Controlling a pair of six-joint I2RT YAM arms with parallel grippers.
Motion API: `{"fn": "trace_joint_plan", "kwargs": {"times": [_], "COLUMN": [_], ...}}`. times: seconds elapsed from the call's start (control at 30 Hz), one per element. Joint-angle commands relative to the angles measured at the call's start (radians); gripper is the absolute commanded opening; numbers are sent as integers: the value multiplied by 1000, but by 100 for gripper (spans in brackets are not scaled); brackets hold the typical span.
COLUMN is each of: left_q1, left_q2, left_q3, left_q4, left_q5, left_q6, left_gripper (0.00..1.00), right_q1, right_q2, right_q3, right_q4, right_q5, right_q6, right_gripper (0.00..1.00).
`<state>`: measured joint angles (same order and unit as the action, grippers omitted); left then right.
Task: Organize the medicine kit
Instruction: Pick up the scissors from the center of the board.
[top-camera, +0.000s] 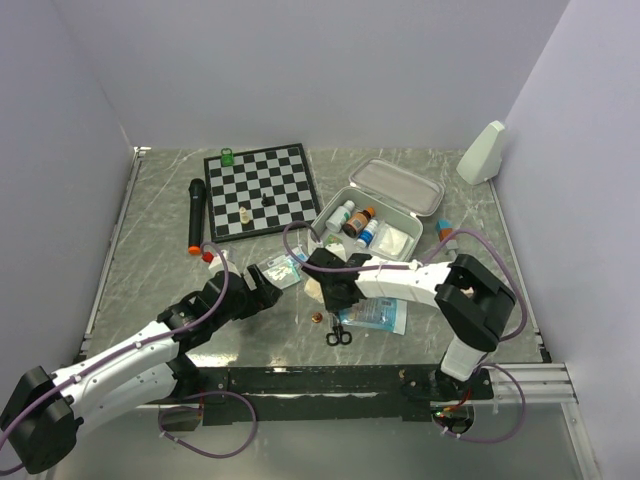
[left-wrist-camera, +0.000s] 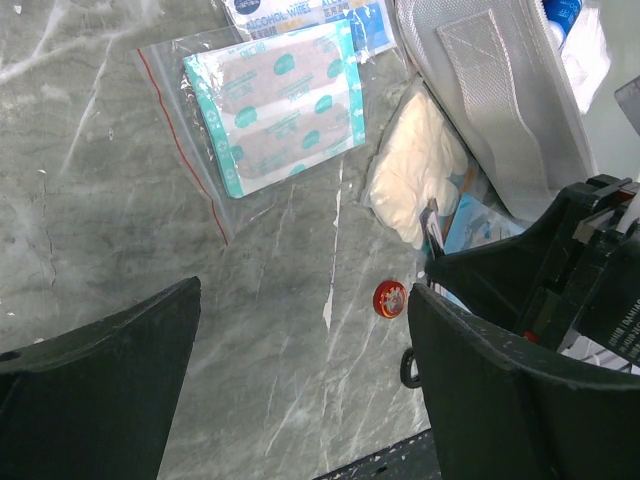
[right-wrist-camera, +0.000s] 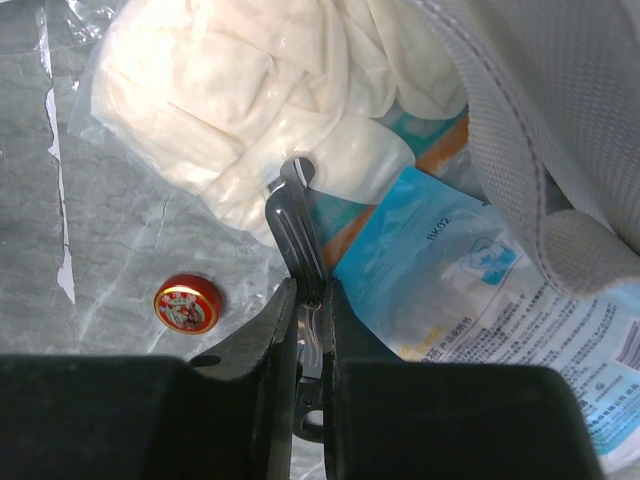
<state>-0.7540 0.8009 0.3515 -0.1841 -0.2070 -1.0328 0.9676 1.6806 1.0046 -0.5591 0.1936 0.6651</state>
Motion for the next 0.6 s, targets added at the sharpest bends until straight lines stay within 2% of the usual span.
{"fn": "trace_joint_plan", "kwargs": {"times": [0.0, 0.4, 0.57], "left_q1": [1, 1, 1], "left_q2": [-14, 14, 14], "left_q3": [1, 17, 20], "left_q4": [20, 37, 40], "left_q5": [3, 12, 11], "left_q6": [7, 14, 19], "left_gripper": [89, 89, 89], "right_q1": [-4, -4, -26], "right_q2": [-73, -179, -232], "right_q3": [8, 46, 126], "right_q4": [-41, -113, -176], "right_q5": [13, 21, 67], "right_q6": [11, 2, -47], "right_gripper": [0, 0, 0]}}
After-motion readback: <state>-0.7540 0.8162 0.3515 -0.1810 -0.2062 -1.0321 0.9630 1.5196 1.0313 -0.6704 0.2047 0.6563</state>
